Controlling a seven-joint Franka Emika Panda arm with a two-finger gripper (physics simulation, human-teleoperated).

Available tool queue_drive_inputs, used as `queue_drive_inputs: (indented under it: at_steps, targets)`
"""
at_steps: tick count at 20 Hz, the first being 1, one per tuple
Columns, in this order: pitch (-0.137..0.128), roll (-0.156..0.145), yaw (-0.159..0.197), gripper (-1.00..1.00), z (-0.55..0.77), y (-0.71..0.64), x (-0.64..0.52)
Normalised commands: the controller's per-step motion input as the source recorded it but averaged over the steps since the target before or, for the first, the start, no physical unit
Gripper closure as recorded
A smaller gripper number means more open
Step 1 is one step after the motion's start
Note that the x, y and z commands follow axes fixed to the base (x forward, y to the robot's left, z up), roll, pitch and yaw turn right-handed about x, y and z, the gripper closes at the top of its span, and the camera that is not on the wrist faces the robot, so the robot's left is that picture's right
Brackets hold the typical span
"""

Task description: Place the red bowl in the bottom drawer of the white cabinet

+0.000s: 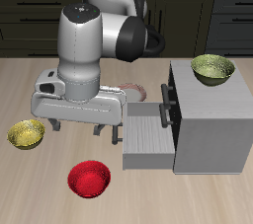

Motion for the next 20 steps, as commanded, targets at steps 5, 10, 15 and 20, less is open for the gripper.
queue_drive_inputs:
  at_steps: [5,10,15,20]
  targets:
    - [0.016,-0.005,-0.022,-1.0,-0.22,-0.03,0.03]
    - [-0.001,-0.012,-0.007,-1.0,-0.25,-0.05,-0.02]
    - [-0.046,-0.004,-0.063,-1.0,-0.26,-0.05,-0.09]
    - [-0.012,-0.019,-0.007,-1.0,-0.29,-0.04,-0.06]
